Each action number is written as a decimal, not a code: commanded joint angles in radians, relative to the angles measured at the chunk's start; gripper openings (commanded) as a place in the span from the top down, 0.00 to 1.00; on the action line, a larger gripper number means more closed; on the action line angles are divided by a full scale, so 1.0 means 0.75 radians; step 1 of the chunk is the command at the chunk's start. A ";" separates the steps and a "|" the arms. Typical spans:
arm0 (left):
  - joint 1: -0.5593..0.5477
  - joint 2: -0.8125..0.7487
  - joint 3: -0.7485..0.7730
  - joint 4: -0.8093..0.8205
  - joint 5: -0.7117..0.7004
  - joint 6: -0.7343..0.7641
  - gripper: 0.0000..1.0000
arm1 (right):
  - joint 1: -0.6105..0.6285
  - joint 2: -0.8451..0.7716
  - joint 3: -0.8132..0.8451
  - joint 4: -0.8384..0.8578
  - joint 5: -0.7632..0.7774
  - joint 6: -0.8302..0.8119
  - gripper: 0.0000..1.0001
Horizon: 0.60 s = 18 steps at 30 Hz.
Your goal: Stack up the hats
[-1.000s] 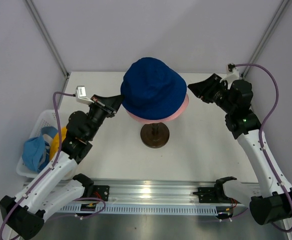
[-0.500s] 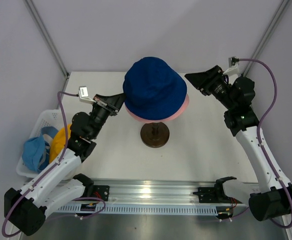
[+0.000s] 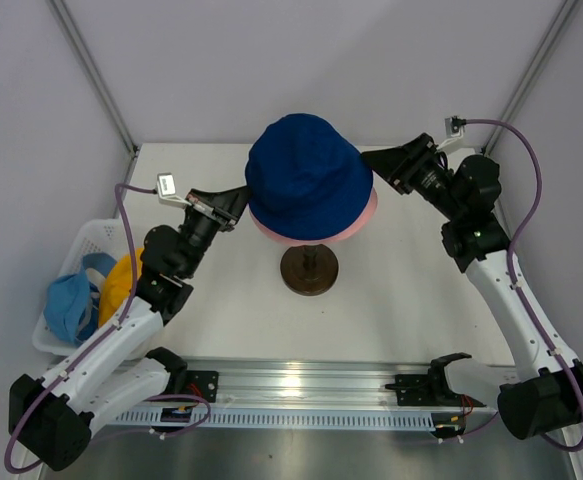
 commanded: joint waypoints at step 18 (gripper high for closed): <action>0.007 -0.004 -0.237 0.392 0.035 -0.098 0.99 | 0.012 -0.119 -0.175 0.023 -0.003 0.004 1.00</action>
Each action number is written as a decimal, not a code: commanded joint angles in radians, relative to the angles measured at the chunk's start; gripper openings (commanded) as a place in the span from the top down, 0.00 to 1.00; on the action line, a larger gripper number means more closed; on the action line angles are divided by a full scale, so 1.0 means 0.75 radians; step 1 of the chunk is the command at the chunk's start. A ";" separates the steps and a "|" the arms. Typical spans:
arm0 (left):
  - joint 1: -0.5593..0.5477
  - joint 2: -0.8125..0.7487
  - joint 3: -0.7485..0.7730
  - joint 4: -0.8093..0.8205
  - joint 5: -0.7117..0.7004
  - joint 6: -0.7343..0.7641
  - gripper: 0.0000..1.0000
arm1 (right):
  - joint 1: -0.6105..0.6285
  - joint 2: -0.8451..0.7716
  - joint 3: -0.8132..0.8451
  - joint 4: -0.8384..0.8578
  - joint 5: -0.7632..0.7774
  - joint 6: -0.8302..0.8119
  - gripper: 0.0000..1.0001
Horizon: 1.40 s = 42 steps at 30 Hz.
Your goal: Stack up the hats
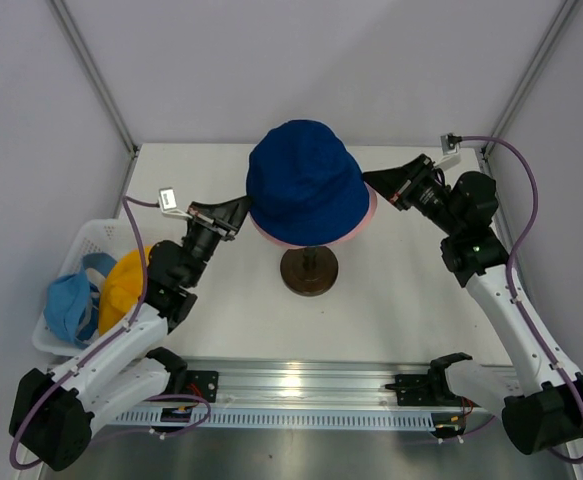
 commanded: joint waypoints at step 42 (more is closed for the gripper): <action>0.004 0.160 0.610 -0.666 -0.054 0.574 0.43 | -0.052 0.398 0.342 -0.339 -0.048 -0.448 1.00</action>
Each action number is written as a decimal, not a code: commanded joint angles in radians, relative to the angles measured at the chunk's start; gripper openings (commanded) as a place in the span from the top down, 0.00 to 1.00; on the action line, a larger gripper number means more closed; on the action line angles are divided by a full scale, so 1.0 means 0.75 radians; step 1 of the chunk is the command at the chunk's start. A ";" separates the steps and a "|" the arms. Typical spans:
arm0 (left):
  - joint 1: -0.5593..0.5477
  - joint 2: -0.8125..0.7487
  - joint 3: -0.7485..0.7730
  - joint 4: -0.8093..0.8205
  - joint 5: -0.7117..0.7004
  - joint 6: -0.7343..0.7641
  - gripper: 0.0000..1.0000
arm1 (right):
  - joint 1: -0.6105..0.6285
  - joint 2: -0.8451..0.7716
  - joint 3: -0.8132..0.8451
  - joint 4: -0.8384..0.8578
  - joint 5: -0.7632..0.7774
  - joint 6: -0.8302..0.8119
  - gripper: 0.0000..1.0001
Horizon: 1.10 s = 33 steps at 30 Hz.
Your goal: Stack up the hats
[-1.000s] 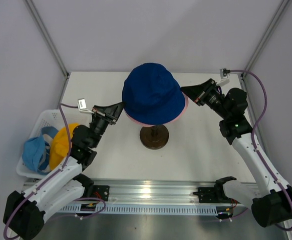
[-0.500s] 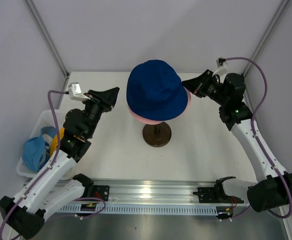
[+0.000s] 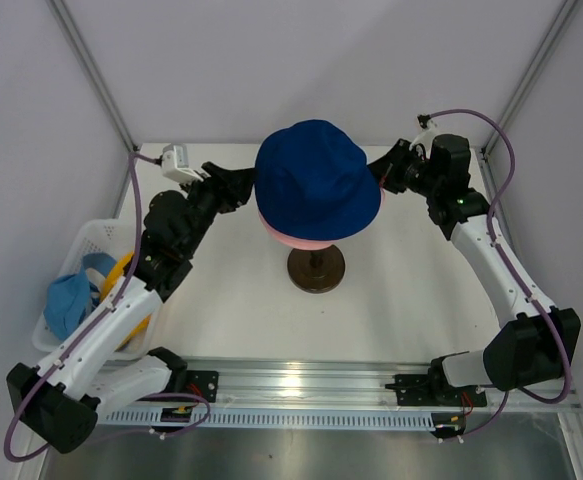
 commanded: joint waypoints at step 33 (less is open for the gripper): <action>0.096 0.534 0.711 -0.417 0.422 0.152 0.27 | 0.066 -0.630 -0.280 -0.222 0.298 0.042 0.99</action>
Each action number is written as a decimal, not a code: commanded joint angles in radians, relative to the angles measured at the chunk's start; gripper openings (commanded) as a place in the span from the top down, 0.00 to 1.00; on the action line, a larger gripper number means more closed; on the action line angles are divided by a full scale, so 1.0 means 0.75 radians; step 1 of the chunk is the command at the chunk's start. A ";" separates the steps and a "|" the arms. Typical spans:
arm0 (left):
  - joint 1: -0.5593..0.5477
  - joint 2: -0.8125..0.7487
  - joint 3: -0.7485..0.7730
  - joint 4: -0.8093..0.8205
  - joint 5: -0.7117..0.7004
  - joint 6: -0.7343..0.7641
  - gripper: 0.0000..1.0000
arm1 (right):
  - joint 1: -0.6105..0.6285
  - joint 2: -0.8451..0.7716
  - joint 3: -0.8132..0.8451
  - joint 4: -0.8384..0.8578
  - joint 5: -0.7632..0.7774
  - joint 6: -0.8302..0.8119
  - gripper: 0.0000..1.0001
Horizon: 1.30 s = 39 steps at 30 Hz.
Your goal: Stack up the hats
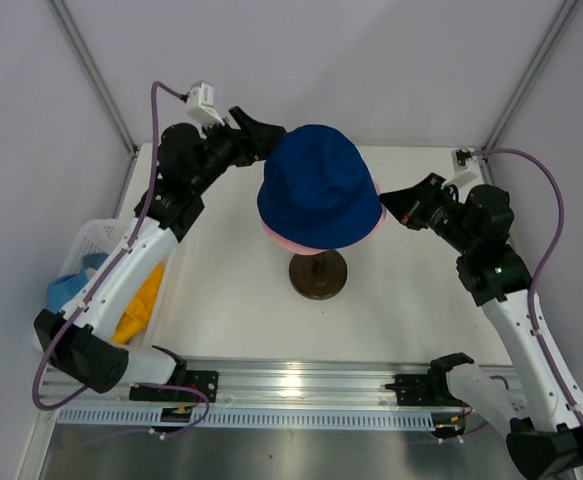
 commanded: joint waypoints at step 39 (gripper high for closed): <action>0.057 -0.693 -0.863 0.281 0.052 -0.791 0.34 | 0.131 0.208 0.237 0.167 0.273 -0.060 0.44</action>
